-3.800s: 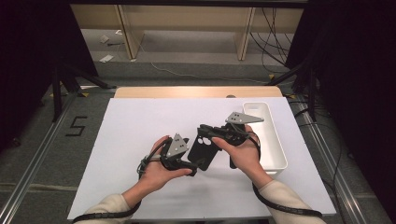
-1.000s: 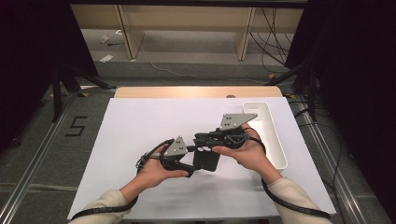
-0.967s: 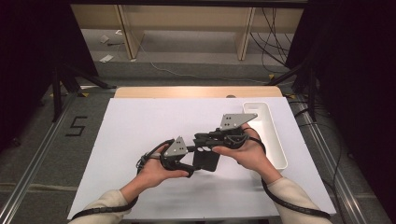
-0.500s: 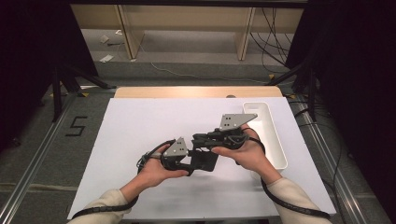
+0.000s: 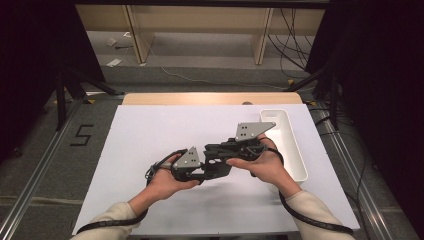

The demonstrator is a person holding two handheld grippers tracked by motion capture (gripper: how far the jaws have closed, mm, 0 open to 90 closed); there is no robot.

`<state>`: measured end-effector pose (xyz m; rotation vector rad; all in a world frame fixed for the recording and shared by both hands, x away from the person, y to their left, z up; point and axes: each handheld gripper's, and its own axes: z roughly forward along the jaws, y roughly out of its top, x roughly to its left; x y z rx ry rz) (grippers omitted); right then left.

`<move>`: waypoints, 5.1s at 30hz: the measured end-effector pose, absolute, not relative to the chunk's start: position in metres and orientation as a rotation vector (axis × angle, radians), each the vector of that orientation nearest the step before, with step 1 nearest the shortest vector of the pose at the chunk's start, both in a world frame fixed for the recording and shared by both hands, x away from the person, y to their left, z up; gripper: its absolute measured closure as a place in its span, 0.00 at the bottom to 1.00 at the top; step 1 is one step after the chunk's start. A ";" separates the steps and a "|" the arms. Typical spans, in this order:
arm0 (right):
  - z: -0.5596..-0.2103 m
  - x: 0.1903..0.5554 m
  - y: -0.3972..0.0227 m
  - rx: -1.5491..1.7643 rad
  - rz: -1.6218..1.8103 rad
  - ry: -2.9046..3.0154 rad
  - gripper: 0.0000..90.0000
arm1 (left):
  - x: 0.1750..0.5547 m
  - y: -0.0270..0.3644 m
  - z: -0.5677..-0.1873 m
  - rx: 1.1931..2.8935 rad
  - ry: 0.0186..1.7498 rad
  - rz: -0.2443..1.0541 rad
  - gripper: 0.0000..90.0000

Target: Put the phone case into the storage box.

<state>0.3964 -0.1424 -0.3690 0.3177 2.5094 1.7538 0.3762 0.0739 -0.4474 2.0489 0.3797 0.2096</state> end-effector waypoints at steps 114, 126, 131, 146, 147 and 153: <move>-0.380 0.400 -0.139 0.709 1.703 2.067 0.00 | 0.374 0.054 -0.431 1.924 0.785 0.366 0.88; -0.383 0.400 -0.139 0.730 1.702 2.053 0.03 | 0.372 0.050 -0.431 1.922 0.774 0.358 0.88; -0.384 0.399 -0.139 0.743 1.706 2.036 0.15 | 0.372 0.050 -0.431 1.919 0.776 0.355 0.88; -0.383 0.398 -0.138 0.731 1.702 2.026 0.16 | 0.373 0.051 -0.431 1.912 0.775 0.358 0.88; -0.383 0.398 -0.138 0.728 1.704 2.024 0.17 | 0.373 0.051 -0.431 1.911 0.774 0.358 0.88; -0.382 0.399 -0.138 0.732 1.709 2.016 0.17 | 0.373 0.051 -0.430 1.904 0.773 0.357 0.88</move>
